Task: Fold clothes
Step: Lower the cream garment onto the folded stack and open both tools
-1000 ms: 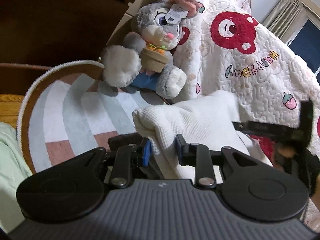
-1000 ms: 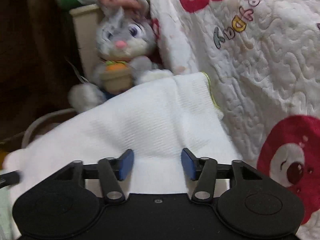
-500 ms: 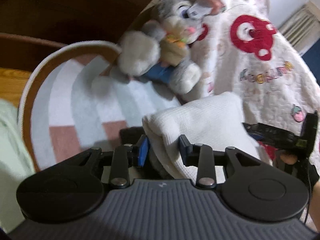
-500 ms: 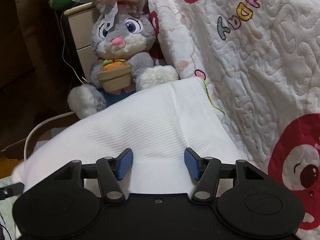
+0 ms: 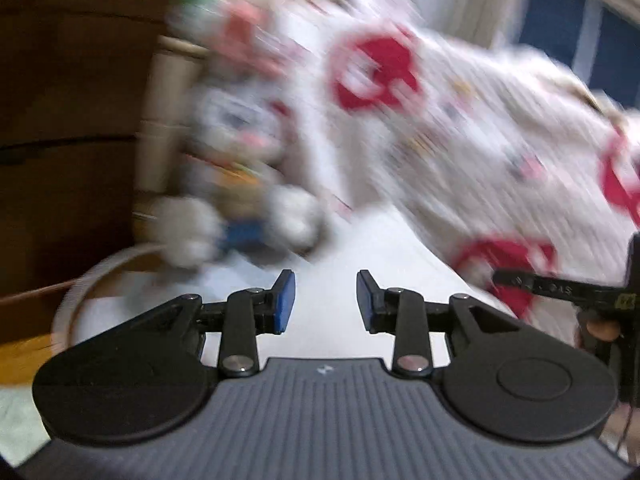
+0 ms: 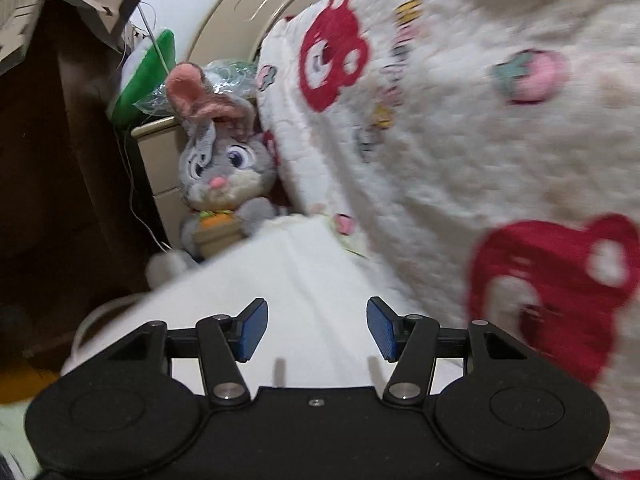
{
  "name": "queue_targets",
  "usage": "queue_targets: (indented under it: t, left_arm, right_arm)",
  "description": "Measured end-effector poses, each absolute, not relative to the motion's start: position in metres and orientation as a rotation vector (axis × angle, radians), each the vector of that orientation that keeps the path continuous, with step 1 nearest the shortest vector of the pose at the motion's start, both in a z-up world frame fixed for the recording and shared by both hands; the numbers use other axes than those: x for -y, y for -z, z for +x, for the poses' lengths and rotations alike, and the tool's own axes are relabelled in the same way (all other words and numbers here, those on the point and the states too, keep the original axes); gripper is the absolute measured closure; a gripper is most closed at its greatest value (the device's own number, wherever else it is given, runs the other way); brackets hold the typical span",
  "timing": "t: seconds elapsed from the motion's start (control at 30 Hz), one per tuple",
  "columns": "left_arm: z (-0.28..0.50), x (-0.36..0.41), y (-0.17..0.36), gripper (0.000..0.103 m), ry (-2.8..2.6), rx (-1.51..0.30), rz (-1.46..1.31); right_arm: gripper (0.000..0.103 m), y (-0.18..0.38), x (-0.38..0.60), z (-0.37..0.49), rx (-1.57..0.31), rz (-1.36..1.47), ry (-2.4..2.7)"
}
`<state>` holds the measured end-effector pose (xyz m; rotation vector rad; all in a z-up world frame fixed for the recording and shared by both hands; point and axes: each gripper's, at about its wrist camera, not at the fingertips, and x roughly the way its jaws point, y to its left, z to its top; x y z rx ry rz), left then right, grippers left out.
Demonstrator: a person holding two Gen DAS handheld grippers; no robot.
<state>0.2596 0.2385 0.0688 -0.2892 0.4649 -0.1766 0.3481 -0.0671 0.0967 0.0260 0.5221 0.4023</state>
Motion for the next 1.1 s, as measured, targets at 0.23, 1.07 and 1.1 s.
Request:
queue_targets:
  t: [0.23,1.07,1.1]
  left_arm:
    - [0.377,-0.185,-0.061,0.087,0.172,-0.694,-0.1]
    - [0.379,-0.202,-0.047,0.062,-0.064,-0.744,0.109]
    - [0.373,-0.206,-0.048,0.062,-0.058,-0.746,0.096]
  right_arm:
    - [0.042,-0.068,0.123,0.31,-0.514,0.026,-0.388]
    - [0.094,-0.036,0.139,0.35,-0.587,0.273,-0.309]
    - [0.092,-0.04,0.142,0.347,-0.566,0.265,-0.296]
